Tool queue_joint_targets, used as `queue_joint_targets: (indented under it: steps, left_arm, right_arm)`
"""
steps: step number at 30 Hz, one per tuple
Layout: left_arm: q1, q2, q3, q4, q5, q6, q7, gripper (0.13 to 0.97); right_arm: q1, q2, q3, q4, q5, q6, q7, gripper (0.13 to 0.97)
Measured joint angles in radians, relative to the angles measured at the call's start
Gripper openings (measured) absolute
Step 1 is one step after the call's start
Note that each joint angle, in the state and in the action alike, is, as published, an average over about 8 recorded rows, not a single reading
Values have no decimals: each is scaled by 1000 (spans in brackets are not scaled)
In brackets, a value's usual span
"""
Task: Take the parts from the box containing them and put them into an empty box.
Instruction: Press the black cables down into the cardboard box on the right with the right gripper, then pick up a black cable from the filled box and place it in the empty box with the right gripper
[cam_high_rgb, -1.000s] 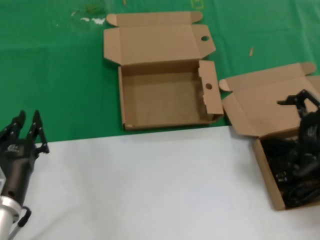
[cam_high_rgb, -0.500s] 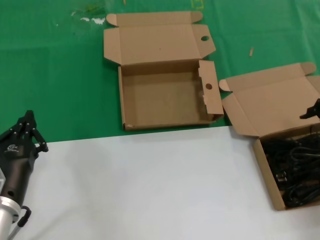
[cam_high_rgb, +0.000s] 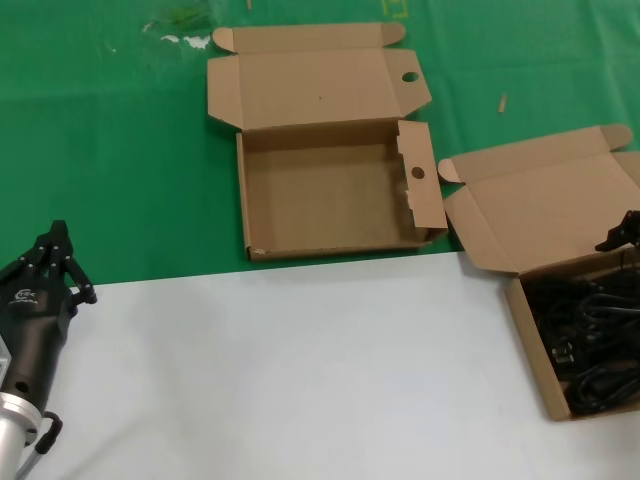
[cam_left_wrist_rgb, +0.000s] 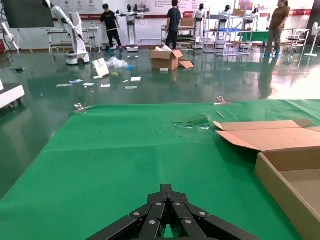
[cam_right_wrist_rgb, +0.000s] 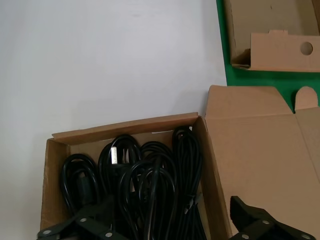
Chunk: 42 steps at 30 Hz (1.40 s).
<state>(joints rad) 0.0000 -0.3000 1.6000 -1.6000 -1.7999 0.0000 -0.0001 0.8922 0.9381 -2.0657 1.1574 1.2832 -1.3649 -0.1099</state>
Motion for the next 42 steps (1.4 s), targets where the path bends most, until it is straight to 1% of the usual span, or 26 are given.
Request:
queue_joint_targets:
  steps: [2,6,14,15,23,24,29,32,38,42]
  left_arm:
    - [0,0,0,0,0,0,0,140]
    - [0,0,0,0,0,0,0,140]
    - [0,0,0,0,0,0,0,140]
    - [0,0,0,0,0,0,0,140]
    - [0,0,0,0,0,0,0,140]
    - [0,0,0,0,0,0,0,140]
    - [0,0,0,0,0,0,0,140]
    - [0,0,0,0,0,0,0,140]
    - [0,0,0,0,0,0,0,140]
    - [0,0,0,0,0,0,0,140]
  right_arm:
    - [5,-4,-3,-10,-5,-2,-2,808]
    - [4,-3,-3,-17,-7,-3,-2,808]
    - [-18,1,2,-33,-1,9,-13,631]
    - [-20,0,3,-38,-1,11,-15,631]
    - [-26,-10,7,-87,5,35,-50,416]
    - [-25,-11,8,-93,5,37,-54,416]
    - [-8,-9,9,-106,6,30,-60,322]
    - [9,-3,10,-94,3,12,-43,265]
    - [62,8,14,-22,3,-54,47,224]
    - [123,-10,18,31,11,-101,124,199]
